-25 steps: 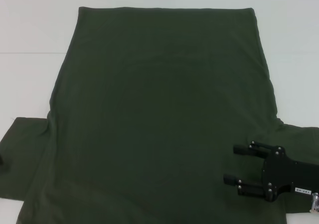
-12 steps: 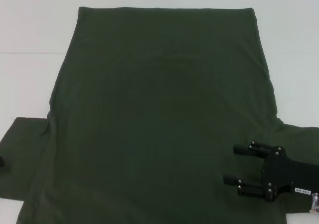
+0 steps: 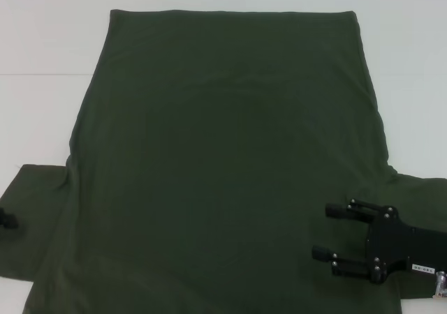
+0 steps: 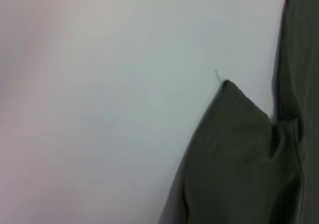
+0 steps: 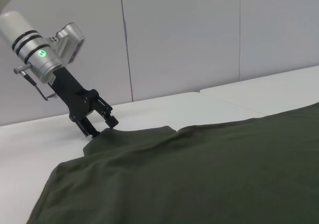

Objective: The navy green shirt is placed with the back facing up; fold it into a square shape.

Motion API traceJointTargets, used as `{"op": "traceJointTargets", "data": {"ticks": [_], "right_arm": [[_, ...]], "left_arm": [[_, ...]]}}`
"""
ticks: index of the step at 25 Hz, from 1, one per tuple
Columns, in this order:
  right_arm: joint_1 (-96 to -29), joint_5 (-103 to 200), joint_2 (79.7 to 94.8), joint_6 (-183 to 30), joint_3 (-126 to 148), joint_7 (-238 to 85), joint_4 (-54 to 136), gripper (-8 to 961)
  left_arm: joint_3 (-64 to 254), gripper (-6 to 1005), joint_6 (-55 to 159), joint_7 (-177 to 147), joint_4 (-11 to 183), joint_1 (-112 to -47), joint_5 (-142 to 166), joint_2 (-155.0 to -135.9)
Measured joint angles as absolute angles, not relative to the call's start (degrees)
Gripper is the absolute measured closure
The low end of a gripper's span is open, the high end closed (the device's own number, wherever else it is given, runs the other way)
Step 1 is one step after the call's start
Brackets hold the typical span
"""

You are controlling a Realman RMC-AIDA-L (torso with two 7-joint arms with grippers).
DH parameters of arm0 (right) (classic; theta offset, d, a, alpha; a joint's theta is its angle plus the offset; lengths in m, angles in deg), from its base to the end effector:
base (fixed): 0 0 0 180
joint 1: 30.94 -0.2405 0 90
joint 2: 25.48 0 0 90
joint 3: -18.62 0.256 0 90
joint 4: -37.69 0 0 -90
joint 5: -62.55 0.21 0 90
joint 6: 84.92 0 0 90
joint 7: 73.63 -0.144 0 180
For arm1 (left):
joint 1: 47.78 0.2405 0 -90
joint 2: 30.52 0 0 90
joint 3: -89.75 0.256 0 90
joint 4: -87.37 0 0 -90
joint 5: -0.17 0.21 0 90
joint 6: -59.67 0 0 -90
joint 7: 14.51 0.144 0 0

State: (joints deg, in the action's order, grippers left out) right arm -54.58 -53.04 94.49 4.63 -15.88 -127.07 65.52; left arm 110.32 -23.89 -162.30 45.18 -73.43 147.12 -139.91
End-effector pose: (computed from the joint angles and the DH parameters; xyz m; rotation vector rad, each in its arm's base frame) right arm 0.3043 0.2770 -0.0278 -2.6773 0.3875 0.7071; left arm -0.3969 0.2962 0.1029 -1.6079 -2.1348 -0.3388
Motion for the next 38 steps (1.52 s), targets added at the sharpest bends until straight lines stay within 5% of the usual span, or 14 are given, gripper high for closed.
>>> {"op": "traceJointTargets", "data": {"ticks": [16, 35, 38], "right_arm": [[-54.6, -53.0, 94.4, 5.4, -15.5, -127.7, 65.6, 147], [-54.7, -53.0, 94.43, 5.5, -15.5, -127.6, 65.6, 148], [-54.8, -53.0, 94.36, 5.5, -15.5, -127.5, 65.6, 148]], "left_arm": [[114.8, 348, -22.5, -161.2, 44.2, -74.6, 147.4, -140.12], [115.1, 978, -23.1, -161.5, 44.1, -74.8, 147.2, -139.8], [115.2, 976, -23.7, -161.4, 43.0, -74.9, 147.0, -139.77]]}}
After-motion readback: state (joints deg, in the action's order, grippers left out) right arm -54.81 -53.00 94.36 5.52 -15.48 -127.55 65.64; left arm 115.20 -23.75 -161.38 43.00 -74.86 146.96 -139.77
